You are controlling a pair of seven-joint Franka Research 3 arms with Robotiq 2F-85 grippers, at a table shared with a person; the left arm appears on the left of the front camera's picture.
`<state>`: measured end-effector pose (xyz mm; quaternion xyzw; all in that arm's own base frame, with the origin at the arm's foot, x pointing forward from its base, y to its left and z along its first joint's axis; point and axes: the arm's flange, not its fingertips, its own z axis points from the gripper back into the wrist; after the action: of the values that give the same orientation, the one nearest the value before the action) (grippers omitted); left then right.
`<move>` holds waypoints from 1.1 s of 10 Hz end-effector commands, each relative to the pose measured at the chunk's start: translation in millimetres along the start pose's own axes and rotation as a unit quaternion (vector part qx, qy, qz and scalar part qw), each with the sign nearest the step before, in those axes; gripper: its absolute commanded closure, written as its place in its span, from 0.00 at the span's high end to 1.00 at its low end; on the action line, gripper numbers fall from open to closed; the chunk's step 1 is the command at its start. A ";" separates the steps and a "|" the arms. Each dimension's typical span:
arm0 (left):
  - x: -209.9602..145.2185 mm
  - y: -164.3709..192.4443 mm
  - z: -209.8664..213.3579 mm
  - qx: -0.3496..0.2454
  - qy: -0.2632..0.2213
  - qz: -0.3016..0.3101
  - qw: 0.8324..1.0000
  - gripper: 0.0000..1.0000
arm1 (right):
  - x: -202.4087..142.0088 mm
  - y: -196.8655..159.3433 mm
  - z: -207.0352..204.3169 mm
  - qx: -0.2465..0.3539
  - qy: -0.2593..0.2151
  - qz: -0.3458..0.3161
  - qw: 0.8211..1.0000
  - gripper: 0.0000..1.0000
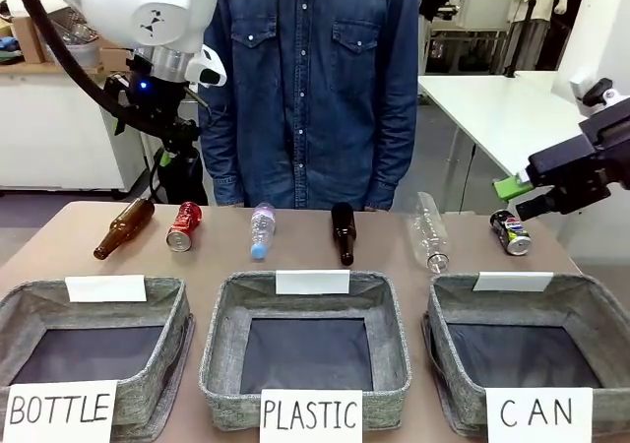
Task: Sort the can waste into the basket.
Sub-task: Pick up the can waste from the table and place it in the right Fabric basket.
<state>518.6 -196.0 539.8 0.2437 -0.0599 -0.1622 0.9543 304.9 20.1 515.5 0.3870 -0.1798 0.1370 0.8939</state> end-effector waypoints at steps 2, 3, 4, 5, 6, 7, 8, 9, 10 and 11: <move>-44.3 56.2 44.3 -0.356 -0.108 -0.115 0.921 1.00 | 2.1 -4.1 1.1 0.019 -0.008 0.009 1.000 1.00; -72.3 81.1 46.6 -0.443 -0.119 -0.088 0.884 1.00 | 2.1 -4.1 1.1 0.019 -0.008 0.009 1.000 1.00; -102.2 91.9 38.3 -0.494 -0.126 -0.030 0.860 1.00 | 2.1 -4.1 1.1 0.019 -0.008 0.009 1.000 1.00; -127.0 94.0 28.6 -0.525 -0.134 0.022 0.840 1.00 | 2.1 -4.1 1.1 0.019 -0.008 0.009 1.000 1.00; -141.1 89.6 16.5 -0.551 -0.113 0.060 0.825 1.00 | 2.1 -4.1 1.1 0.019 -0.008 0.009 1.000 1.00; -132.0 74.9 6.0 -0.586 -0.107 0.058 0.801 1.00 | 2.1 -4.1 1.1 0.019 -0.008 0.009 1.000 1.00; -147.6 67.5 -7.4 -0.614 -0.135 0.072 0.774 1.00 | 2.1 -4.1 1.1 0.019 -0.008 0.009 1.000 1.00; -169.5 62.2 -21.8 -0.628 -0.239 0.119 0.731 1.00 | 2.1 -4.1 1.1 0.019 -0.008 0.009 1.000 1.00; -174.9 55.1 -43.8 -0.637 -0.269 0.160 0.705 1.00 | 2.1 -4.1 1.1 0.019 -0.008 0.009 1.000 1.00; -163.1 51.7 -71.7 -0.639 -0.144 0.141 0.742 1.00 | 2.1 -4.1 1.1 0.019 -0.008 0.009 1.000 1.00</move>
<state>386.2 -61.3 514.0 -0.4773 -0.1506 -0.0461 0.8645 305.5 16.2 515.2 0.3941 -0.1787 0.1342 0.8915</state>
